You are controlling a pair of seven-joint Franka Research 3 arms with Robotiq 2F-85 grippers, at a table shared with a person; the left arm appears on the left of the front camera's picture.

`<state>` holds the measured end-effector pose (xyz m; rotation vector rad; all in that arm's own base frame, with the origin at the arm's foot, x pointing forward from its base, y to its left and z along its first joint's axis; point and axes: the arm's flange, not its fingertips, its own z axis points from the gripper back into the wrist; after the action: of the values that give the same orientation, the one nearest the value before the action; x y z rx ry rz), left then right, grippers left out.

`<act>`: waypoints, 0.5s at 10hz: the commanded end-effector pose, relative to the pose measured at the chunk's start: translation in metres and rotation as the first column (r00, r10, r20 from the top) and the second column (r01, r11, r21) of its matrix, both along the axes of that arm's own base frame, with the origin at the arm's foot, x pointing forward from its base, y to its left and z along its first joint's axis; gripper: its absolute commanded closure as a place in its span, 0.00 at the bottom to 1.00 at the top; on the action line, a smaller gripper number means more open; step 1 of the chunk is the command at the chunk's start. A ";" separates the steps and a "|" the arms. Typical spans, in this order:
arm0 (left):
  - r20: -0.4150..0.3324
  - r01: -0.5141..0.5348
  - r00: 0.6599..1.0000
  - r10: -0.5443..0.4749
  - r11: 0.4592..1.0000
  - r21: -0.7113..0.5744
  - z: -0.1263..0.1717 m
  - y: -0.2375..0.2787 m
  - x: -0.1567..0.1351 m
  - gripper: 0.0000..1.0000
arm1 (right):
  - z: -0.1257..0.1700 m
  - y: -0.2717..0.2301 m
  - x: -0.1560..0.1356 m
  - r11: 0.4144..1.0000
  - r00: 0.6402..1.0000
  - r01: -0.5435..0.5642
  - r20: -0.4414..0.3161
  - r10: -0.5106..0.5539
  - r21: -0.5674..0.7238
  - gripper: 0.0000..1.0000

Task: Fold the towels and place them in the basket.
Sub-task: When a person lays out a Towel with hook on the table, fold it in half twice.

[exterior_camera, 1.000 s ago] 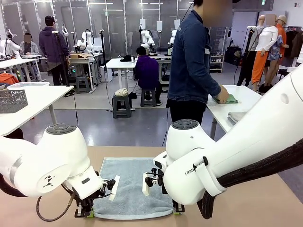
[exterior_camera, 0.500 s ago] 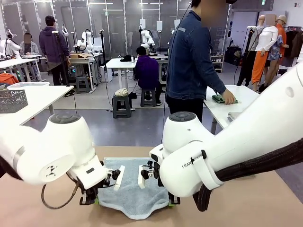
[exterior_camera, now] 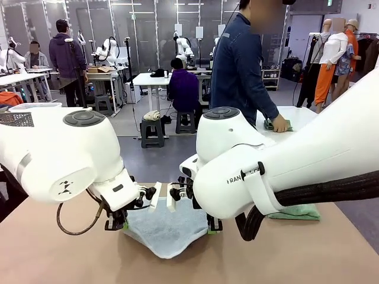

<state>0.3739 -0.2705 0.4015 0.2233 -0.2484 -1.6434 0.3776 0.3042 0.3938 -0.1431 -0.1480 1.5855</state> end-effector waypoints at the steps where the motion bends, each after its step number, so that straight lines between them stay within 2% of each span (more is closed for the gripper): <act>1: 0.020 -0.038 0.999 0.037 0.999 0.015 0.010 0.005 -0.003 0.97 | 0.003 -0.003 -0.003 1.000 1.000 -0.002 0.003 0.002 -0.014 0.95; 5: 0.031 -0.102 0.994 0.101 0.995 0.016 0.017 0.020 0.000 0.97 | 0.009 -0.014 -0.001 1.000 0.999 0.029 0.016 -0.029 -0.002 0.95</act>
<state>0.3776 -0.2552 0.4174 0.2320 -0.2613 -1.5805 0.3787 0.2972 0.3996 -0.1487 -0.1540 1.5708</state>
